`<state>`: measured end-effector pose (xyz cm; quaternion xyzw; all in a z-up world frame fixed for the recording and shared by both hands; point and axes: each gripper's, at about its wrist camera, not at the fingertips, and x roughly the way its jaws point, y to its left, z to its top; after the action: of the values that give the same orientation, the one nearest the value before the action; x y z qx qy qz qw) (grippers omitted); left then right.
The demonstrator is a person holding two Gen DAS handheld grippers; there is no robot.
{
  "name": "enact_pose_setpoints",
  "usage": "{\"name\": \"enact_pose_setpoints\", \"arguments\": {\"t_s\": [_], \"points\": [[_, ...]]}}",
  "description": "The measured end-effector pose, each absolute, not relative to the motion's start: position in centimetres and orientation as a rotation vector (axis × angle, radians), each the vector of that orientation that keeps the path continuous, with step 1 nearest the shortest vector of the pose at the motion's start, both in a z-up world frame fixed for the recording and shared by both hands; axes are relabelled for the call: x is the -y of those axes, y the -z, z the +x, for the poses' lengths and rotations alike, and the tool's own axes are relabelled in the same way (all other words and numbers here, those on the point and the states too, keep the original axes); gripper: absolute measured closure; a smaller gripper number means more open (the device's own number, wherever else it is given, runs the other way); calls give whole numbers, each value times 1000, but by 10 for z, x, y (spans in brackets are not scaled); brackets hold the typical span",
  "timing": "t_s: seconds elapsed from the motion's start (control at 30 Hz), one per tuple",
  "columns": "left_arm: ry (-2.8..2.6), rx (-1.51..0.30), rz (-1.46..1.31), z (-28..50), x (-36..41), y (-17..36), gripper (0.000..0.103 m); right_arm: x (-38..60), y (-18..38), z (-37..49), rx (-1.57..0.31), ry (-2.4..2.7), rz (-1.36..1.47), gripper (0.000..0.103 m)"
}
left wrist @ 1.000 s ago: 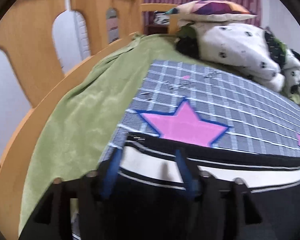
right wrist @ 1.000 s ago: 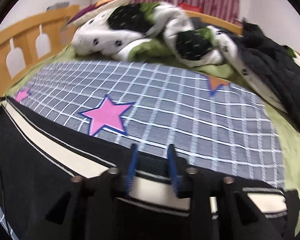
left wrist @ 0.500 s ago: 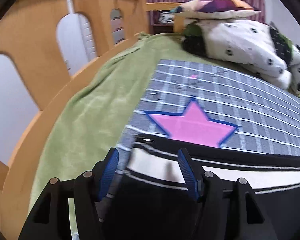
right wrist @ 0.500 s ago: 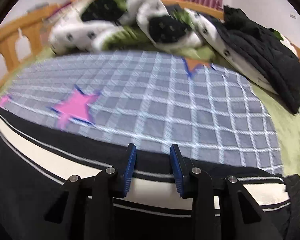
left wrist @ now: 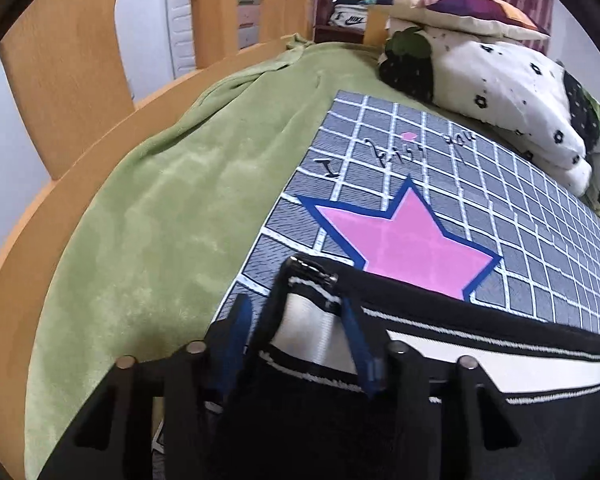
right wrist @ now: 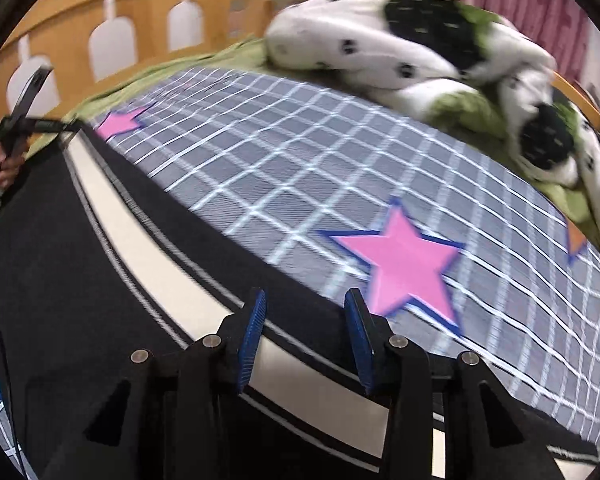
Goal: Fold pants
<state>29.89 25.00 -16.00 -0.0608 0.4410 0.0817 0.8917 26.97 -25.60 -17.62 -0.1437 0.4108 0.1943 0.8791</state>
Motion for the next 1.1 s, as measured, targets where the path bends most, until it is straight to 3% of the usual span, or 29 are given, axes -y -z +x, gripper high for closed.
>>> {"name": "enact_pose_setpoints", "arguments": {"t_s": [0.17, 0.4, 0.47, 0.53, 0.67, 0.83, 0.97, 1.1], "points": [[-157, -908, -78, 298, -242, 157, 67, 241, 189, 267, -896, -418, -366, 85], [-175, -907, -124, 306, -248, 162, 68, 250, 187, 279, -911, -422, -269, 86], [-149, -901, -124, 303, -247, 160, 84, 247, 190, 278, -908, -424, -285, 96], [-135, -837, -103, 291, -244, 151, 86, 244, 188, 274, -891, -423, -306, 99], [-112, -751, -111, 280, -246, 134, 86, 260, 163, 262, -792, -438, -188, 100], [-170, -860, -80, 307, -241, 164, 86, 258, 174, 277, -808, -397, -182, 100], [-209, -851, -16, 306, -229, 166, 79, 255, 197, 287, -848, -372, -182, 98], [-207, -884, 36, 294, -217, 156, 64, 265, 182, 278, -855, -336, -177, 89]]}}
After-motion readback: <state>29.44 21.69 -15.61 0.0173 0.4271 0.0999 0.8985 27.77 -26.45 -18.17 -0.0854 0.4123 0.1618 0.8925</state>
